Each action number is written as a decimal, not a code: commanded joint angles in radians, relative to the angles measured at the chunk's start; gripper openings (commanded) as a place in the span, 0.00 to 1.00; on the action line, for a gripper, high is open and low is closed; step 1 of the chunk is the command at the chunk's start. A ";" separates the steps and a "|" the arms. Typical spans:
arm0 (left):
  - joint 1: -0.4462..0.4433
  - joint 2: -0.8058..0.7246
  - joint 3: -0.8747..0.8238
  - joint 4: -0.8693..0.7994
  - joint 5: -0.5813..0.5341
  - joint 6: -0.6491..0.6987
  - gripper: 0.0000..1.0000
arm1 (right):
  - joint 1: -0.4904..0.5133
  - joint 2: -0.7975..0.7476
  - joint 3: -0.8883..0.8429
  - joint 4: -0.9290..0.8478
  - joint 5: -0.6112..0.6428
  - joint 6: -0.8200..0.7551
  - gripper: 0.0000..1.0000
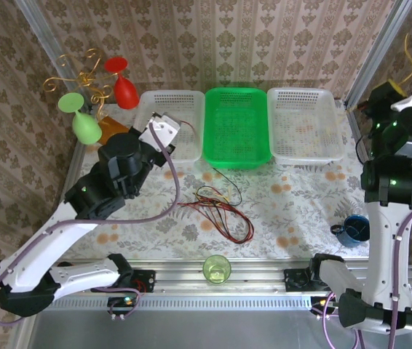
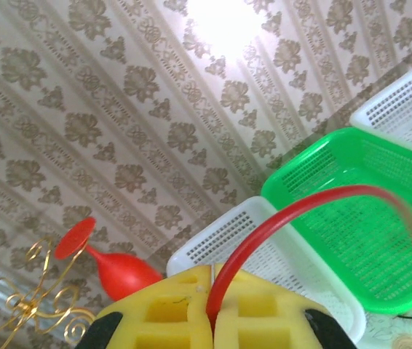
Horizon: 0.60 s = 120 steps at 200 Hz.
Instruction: Untangle the cables
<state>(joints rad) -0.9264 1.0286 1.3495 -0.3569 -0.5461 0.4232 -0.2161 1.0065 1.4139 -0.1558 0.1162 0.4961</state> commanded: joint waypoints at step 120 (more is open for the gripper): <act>-0.124 0.103 -0.026 0.156 0.042 -0.047 0.00 | 0.058 0.563 0.445 0.127 -0.066 -0.085 0.00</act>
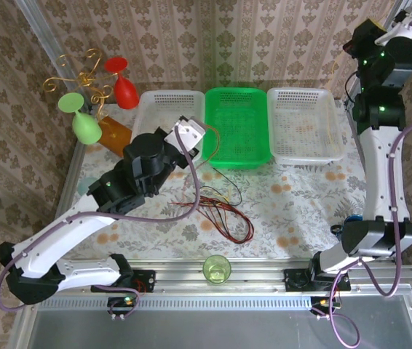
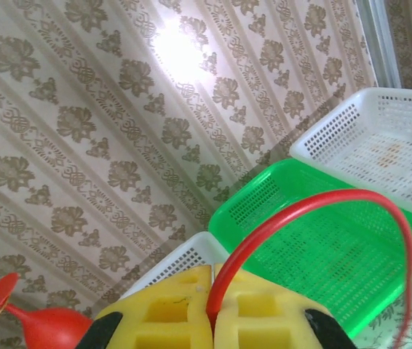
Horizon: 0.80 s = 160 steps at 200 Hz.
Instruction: Untangle the cables
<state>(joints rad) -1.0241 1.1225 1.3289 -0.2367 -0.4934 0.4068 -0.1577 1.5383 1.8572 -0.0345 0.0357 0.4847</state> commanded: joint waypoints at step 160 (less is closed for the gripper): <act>-0.047 0.033 0.011 0.045 -0.001 -0.046 0.00 | 0.133 0.477 -0.082 -0.712 0.402 0.037 0.00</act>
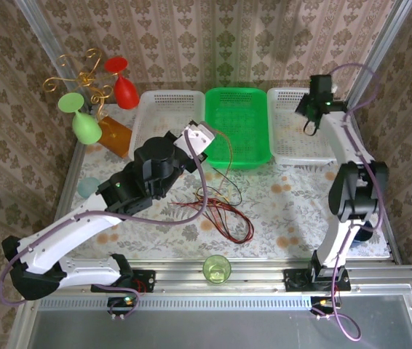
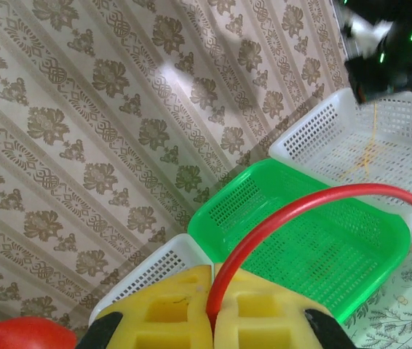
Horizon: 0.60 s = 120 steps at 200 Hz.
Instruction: Untangle the cables
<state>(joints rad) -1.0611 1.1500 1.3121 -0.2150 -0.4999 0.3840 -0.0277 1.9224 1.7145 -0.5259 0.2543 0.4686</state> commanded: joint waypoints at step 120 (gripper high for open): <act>-0.013 0.052 0.081 0.015 -0.017 -0.019 0.00 | -0.047 0.248 0.189 -0.353 -0.014 -0.047 0.31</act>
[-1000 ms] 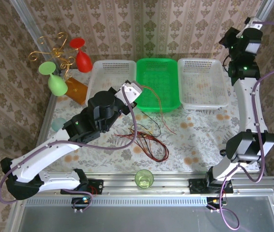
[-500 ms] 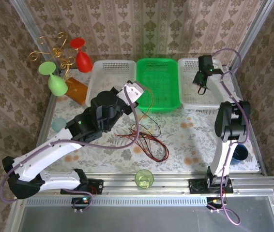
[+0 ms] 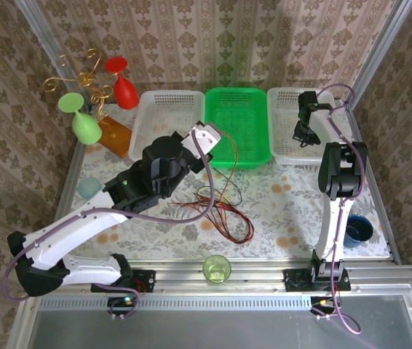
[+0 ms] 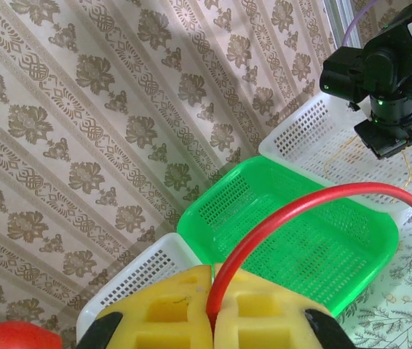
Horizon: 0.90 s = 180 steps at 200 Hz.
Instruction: Untangle the cables
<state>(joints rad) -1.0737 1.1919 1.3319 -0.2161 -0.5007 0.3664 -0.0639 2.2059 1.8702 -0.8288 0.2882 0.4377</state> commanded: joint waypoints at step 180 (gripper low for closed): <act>0.179 0.427 0.753 -0.154 0.153 0.080 0.00 | -0.024 -0.629 -0.320 0.053 -0.343 0.019 0.83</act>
<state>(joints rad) -0.9382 1.5620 1.9545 -0.3248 -0.3923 0.4240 -0.0872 1.6711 1.6173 -0.8070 0.0082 0.4297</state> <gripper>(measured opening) 0.054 0.821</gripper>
